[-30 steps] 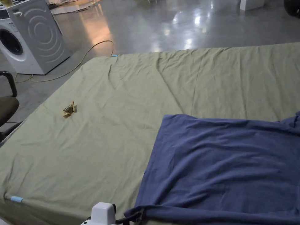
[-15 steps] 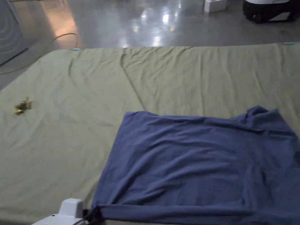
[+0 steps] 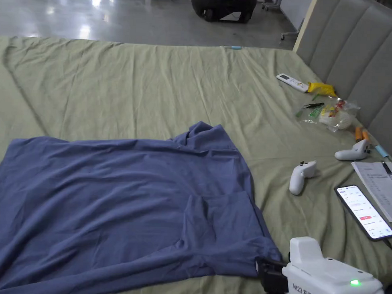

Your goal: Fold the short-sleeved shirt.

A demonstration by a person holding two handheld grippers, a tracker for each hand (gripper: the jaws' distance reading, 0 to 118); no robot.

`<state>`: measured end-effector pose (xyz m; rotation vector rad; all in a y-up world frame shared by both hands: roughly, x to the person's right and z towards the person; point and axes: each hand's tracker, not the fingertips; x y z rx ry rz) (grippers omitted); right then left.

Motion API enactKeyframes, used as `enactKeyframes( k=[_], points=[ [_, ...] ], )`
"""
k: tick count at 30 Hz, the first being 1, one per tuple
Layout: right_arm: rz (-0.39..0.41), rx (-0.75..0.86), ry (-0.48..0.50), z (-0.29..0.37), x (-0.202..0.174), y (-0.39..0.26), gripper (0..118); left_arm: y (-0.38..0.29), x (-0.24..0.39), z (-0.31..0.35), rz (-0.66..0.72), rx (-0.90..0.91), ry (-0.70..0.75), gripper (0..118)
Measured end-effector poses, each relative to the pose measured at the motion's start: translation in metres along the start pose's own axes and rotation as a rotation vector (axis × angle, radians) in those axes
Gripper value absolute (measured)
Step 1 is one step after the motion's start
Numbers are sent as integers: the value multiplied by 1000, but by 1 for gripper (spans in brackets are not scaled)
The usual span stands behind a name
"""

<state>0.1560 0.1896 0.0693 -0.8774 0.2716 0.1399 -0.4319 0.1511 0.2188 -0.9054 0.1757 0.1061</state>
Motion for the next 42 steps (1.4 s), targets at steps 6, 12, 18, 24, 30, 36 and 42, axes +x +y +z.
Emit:
enactKeyframes(
  k=[6,12,18,24,30,36,42],
  points=[
    [-46,19,57,3,7,0,5,0,4,4,-3,4,14,8],
    [-107,129,83,29,11,3,4,36,16,51,42,145,-66,7],
    [-193,206,101,6,15,80,4,128,-2,18,17,204,-58,7],
    [-153,158,38,-53,4,153,4,196,-19,-57,126,107,-17,7],
    [-102,-61,-30,-118,4,164,78,201,-23,-112,244,-27,40,79],
    [-109,200,22,-54,22,148,75,182,-28,-8,177,282,1,89],
    [-98,471,84,72,-4,121,75,145,8,143,48,604,6,91]
  ],
)
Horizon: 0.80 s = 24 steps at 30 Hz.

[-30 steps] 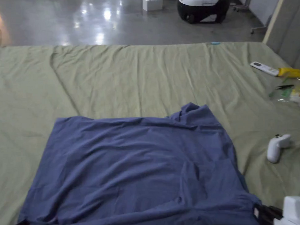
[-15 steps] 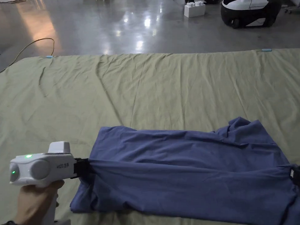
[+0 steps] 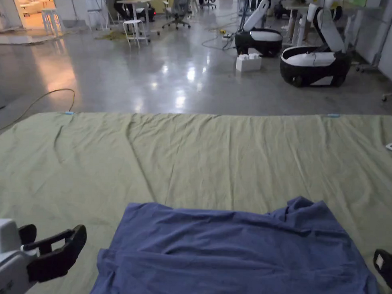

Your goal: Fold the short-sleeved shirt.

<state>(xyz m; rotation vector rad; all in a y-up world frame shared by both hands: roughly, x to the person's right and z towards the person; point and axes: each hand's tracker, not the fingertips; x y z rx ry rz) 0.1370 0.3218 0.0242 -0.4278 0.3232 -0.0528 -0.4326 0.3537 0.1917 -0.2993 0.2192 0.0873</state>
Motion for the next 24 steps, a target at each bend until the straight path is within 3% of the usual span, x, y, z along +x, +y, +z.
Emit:
enactKeyframes(
  k=[3,6,8,10,12,13,15,18,21,24],
  points=[
    [29,97,12,49,-23,0,75,10,26,52,-104,110,20,91],
    [73,163,10,81,-49,-2,75,4,44,82,-175,227,187,91],
    [59,153,26,94,-61,-4,74,5,53,99,-182,245,188,90],
    [32,157,76,105,-72,-8,65,7,66,113,-146,267,127,87],
    [38,161,80,116,-81,-11,43,8,75,122,-139,261,110,74],
    [60,183,79,121,-87,-12,35,8,81,126,-149,253,103,59],
    [110,207,58,128,-99,-14,14,3,91,131,-178,219,116,15],
    [95,209,98,134,-99,-20,2,-3,101,138,-164,179,54,0],
    [124,264,82,141,-104,-20,0,-5,104,138,-123,149,3,0],
    [98,256,76,141,-103,-18,0,-6,104,135,-140,155,6,0]
  ],
)
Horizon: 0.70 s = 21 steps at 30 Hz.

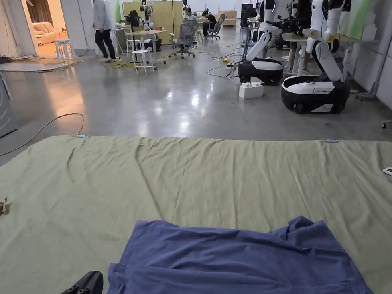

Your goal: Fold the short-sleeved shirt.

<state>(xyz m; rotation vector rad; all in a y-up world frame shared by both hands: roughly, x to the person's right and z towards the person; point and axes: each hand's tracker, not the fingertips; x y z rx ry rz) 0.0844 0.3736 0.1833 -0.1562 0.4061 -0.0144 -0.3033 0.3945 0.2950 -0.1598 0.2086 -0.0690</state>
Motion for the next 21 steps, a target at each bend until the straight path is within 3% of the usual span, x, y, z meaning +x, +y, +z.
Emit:
enactKeyframes(
  k=[6,14,15,17,18,21],
  points=[
    [-17,-26,-16,-5,7,-3,0,-4,-13,-12,40,-20,-6,0],
    [-63,-129,-11,-12,14,-30,0,-87,-72,-109,177,-404,7,4],
    [-87,-154,-7,-13,17,-34,0,-105,-82,-126,250,-434,-49,17],
    [-121,-190,-8,-17,21,-40,0,-129,-91,-153,326,-493,-142,56],
    [-131,-207,-14,-18,24,-43,0,-140,-91,-170,340,-535,-138,65],
    [-139,-235,-35,-21,30,-49,0,-168,-96,-212,309,-583,-62,66]
  ],
)
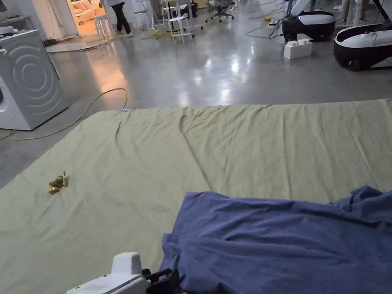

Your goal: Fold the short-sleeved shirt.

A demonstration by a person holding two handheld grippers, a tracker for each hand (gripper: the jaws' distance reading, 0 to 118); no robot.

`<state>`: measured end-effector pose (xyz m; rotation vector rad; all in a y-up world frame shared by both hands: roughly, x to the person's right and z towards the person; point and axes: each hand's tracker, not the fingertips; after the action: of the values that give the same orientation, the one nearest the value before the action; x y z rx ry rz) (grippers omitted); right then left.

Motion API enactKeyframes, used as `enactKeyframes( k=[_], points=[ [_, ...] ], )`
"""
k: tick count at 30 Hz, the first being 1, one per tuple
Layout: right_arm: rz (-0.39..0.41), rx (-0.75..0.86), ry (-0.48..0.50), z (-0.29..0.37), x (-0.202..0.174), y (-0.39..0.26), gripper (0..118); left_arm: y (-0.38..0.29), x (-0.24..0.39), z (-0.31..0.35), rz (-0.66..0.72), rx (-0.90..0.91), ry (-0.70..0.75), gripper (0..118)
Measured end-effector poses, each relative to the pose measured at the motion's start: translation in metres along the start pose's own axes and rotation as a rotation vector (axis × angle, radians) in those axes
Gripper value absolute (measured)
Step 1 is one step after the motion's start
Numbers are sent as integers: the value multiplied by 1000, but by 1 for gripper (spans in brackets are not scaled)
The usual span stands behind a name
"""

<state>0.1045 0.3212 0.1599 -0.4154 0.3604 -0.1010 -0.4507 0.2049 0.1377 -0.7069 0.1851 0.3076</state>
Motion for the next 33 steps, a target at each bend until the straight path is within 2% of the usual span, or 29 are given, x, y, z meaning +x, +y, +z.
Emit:
enactKeyframes(
  k=[5,7,8,9,10,11,12,17,18,19,20,22,23,25,26,28,29,30,31,32,33],
  points=[
    [-31,-39,-32,-4,9,-3,0,5,-9,-55,-37,-94,86,65],
    [-35,-52,-50,-6,13,-6,0,3,-11,-71,-44,-151,100,61],
    [-39,-56,-54,-7,14,-7,0,-1,-10,-76,-43,-173,117,50],
    [-44,-63,-56,-8,15,-8,0,-4,-6,-77,-53,-185,130,43],
    [-46,-67,-57,-9,16,-9,0,-5,-3,-74,-99,-138,144,35],
    [-47,-73,-59,-11,17,-11,0,-6,0,-73,-128,-126,129,19],
    [-48,-81,-59,-14,18,-12,0,-7,3,-72,-144,-132,135,13],
    [0,-157,-99,-58,32,-15,1,-4,15,-84,-179,-183,160,10],
    [18,-199,-117,-76,40,-19,10,-1,14,-86,-176,-201,158,10],
    [29,-252,-142,-99,55,-24,36,1,13,-86,-175,-213,152,10],
    [22,-300,-153,-118,64,-28,74,3,12,-87,-176,-222,148,10],
    [-10,-399,-197,-160,85,-42,81,3,9,-86,-176,-227,135,10],
    [-25,-405,-216,-175,95,-46,81,3,8,-85,-171,-225,132,10],
    [-66,-428,-257,-204,111,-54,68,2,7,-85,-152,-228,124,10],
    [-74,-437,-274,-213,114,-57,67,2,7,-85,-150,-226,124,10],
    [-94,-491,-262,-231,122,-67,63,1,7,-86,-149,-223,124,10],
    [-80,-506,-251,-234,120,-71,50,1,8,-85,-148,-224,123,10],
    [-23,-502,-280,-233,114,-70,47,0,8,-85,-149,-221,124,10],
    [42,-468,-278,-229,103,-65,39,0,8,-84,-149,-219,125,10],
    [69,-457,-249,-227,98,-65,10,-1,9,-84,-149,-217,126,10],
    [98,-472,-228,-228,92,-66,9,0,10,-83,-147,-220,127,10]
  ],
)
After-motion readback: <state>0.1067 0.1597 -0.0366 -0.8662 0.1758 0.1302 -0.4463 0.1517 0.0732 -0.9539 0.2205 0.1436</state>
